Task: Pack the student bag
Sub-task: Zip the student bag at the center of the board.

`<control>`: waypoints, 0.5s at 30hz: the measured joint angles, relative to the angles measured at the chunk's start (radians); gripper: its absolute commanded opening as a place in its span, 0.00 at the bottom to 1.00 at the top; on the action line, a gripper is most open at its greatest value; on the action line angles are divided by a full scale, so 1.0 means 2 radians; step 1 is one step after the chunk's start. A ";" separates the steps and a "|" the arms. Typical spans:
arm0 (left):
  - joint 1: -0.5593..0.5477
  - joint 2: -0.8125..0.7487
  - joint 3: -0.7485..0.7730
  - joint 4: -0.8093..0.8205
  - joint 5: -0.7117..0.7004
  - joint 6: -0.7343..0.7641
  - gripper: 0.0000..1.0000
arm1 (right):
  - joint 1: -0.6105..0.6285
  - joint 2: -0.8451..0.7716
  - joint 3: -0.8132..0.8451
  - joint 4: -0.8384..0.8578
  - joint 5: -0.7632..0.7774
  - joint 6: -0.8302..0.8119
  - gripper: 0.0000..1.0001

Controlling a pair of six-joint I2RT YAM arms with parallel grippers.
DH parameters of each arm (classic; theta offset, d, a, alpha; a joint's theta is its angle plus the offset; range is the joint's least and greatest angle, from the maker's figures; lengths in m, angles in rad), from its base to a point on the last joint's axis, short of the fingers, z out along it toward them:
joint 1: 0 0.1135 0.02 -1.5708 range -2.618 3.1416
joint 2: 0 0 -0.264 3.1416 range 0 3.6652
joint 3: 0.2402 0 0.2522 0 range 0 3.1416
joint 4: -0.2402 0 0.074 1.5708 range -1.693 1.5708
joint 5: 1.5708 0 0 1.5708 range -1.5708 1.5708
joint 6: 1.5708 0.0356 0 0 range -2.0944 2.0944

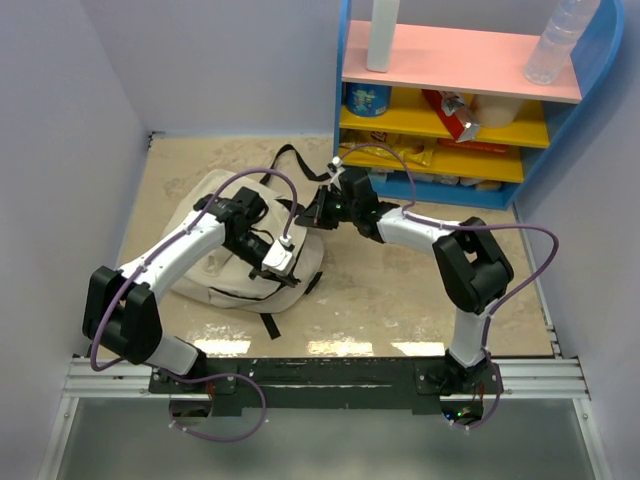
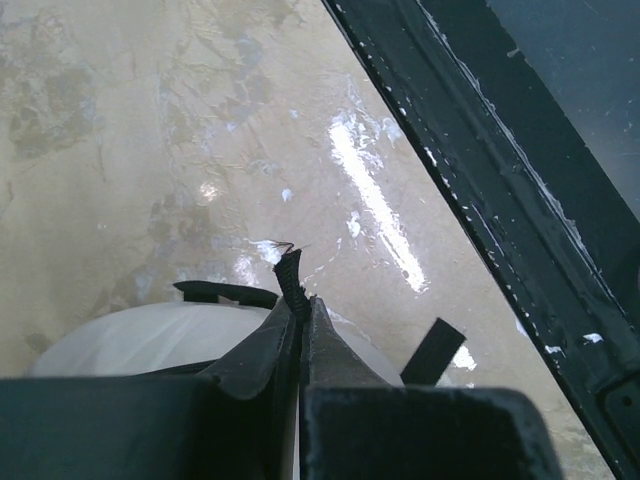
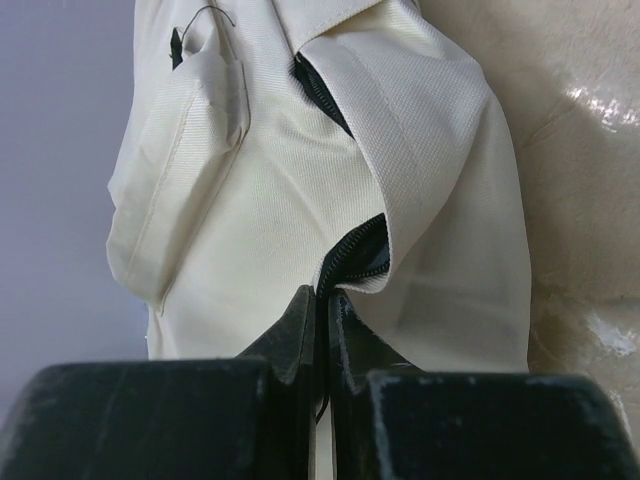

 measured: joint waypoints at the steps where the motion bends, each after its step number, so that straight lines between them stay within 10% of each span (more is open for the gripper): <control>1: -0.001 -0.002 -0.004 0.000 0.000 0.003 0.00 | -0.003 0.002 0.005 -0.003 -0.002 -0.002 0.00; 7: -0.002 -0.013 -0.024 0.004 -0.006 0.008 0.00 | -0.012 0.017 0.044 -0.045 -0.005 -0.023 0.02; 11: -0.002 -0.016 -0.025 0.002 -0.008 0.008 0.00 | -0.013 0.020 0.059 -0.059 -0.001 -0.039 0.51; 15: -0.003 -0.006 -0.010 -0.010 -0.002 -0.007 0.00 | -0.017 -0.010 0.025 -0.043 0.036 -0.056 0.63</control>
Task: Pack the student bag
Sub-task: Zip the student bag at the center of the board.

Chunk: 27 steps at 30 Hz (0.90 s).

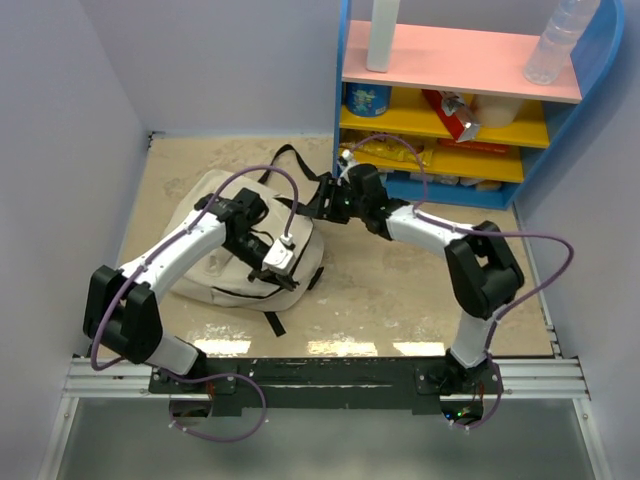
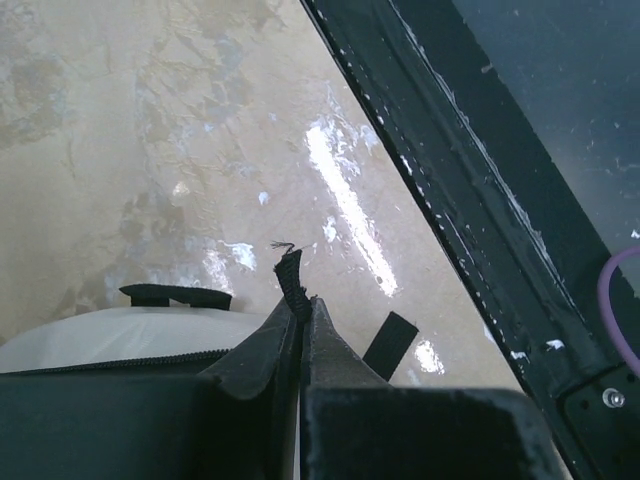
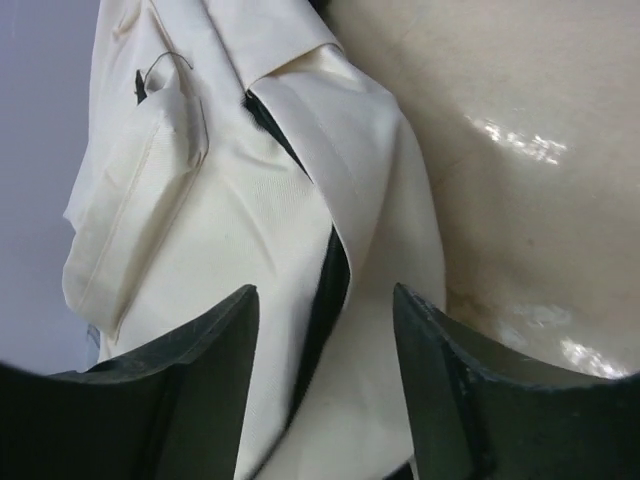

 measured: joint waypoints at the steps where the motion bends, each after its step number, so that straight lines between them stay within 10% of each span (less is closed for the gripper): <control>1: 0.002 0.006 0.008 -0.004 0.003 -0.006 0.00 | -0.002 -0.016 -0.019 0.005 0.007 -0.001 0.63; 6: 0.020 0.056 0.057 -0.016 0.038 -0.030 0.02 | 0.003 -0.200 -0.203 0.046 0.073 -0.003 0.47; 11: 0.031 0.093 0.091 -0.025 0.069 -0.040 0.03 | 0.118 -0.345 -0.343 0.116 0.155 -0.001 0.58; 27: 0.032 0.109 0.110 -0.035 0.085 -0.047 0.04 | 0.284 -0.236 -0.329 0.265 0.312 -0.030 0.55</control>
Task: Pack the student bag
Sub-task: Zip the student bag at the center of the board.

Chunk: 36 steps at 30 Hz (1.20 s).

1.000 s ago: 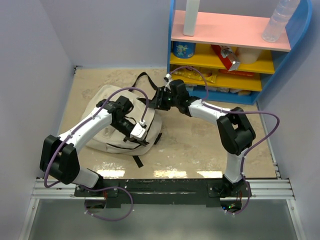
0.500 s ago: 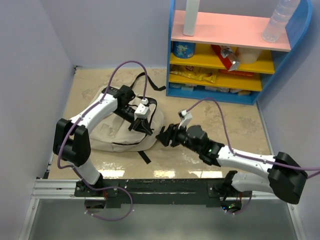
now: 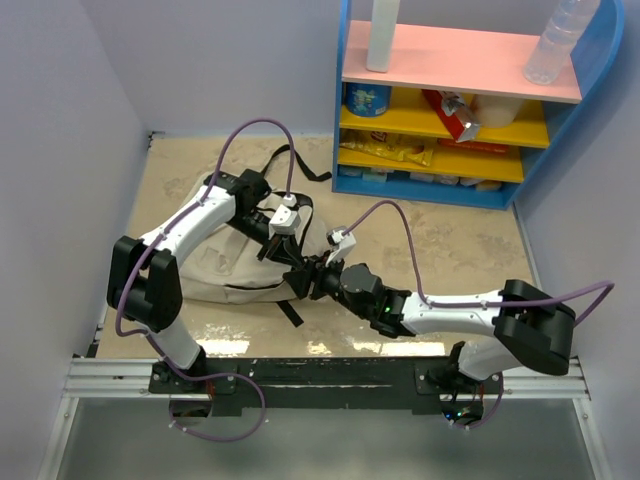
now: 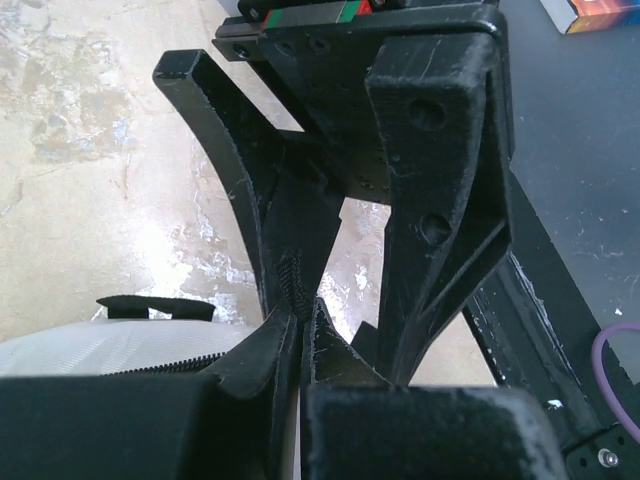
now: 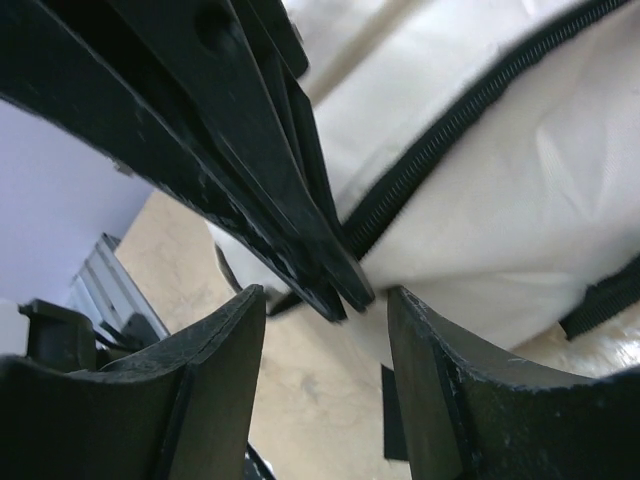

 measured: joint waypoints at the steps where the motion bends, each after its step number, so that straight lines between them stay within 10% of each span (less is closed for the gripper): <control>1: 0.000 0.000 0.000 0.000 0.000 0.000 0.04 | 0.001 0.004 0.005 0.006 0.002 0.000 0.54; 36: 0.003 0.000 0.000 -0.002 0.000 0.004 0.04 | 0.019 0.018 -0.028 0.047 0.030 0.010 0.45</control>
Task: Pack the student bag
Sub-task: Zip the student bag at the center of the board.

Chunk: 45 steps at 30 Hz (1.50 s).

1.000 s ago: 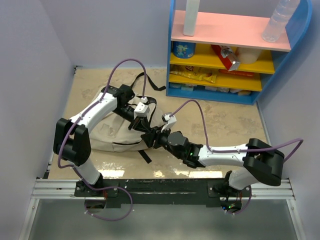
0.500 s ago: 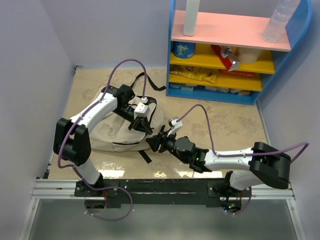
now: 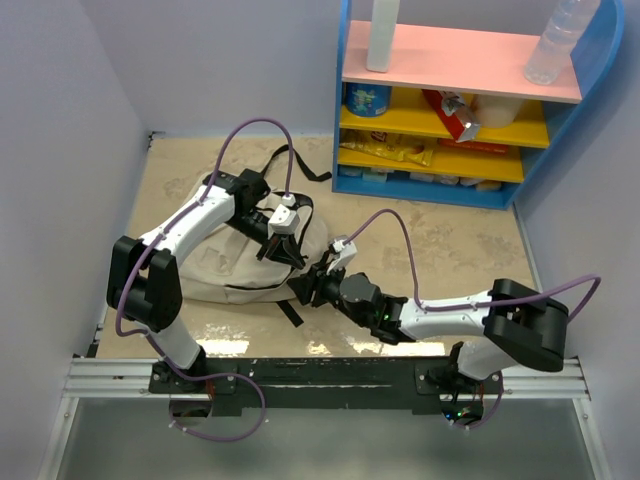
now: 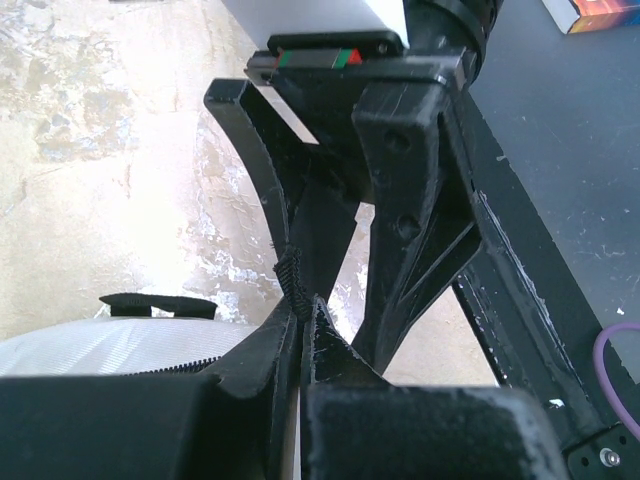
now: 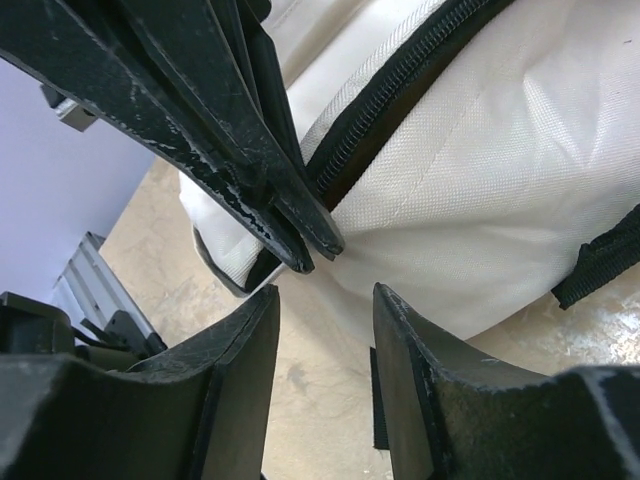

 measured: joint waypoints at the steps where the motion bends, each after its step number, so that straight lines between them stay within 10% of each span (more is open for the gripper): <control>1: 0.000 0.000 0.000 0.000 0.000 0.000 0.04 | 0.000 0.003 0.002 -0.003 0.001 0.001 0.45; 29: 0.000 0.000 -0.011 0.000 0.007 0.015 0.05 | 0.038 0.055 0.059 -0.009 -0.001 0.004 0.49; 45: -0.001 0.000 -0.011 -0.001 0.007 0.024 0.05 | 0.043 0.083 0.114 -0.093 0.046 0.036 0.23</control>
